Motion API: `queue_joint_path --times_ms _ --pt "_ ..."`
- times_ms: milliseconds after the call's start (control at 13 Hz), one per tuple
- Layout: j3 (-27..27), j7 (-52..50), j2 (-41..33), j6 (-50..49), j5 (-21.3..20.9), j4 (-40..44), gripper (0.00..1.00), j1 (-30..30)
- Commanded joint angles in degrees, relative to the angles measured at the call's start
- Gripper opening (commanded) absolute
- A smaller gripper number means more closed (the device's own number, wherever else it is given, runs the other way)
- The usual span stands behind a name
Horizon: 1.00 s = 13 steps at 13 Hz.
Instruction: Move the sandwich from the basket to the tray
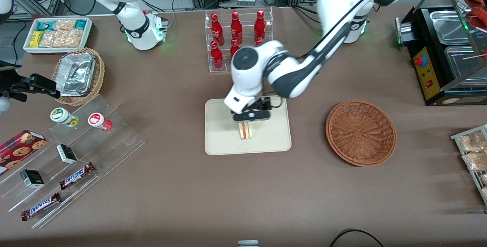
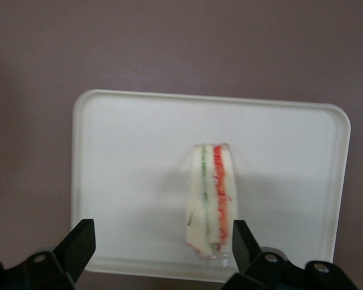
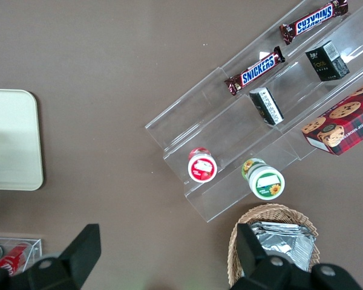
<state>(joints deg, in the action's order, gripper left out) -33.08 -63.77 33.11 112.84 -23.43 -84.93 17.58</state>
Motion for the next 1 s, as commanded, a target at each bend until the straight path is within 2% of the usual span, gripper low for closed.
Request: queue_joint_path --times_ms 0,231,615,692,923 --pt "-0.2 2.0 -8.4 -5.6 5.2 -2.1 1.00 -4.4" --pt "-0.2 10.3 -14.8 -12.6 11.6 -1.5 1.00 -10.1" --pt "-0.1 24.4 -22.2 -22.4 15.9 -1.1 1.00 -20.7" --pt "0.4 27.8 -23.8 -24.6 16.6 -1.1 1.00 -21.4" --pt "8.1 36.6 -26.7 -28.1 18.1 -1.6 1.00 -20.5"
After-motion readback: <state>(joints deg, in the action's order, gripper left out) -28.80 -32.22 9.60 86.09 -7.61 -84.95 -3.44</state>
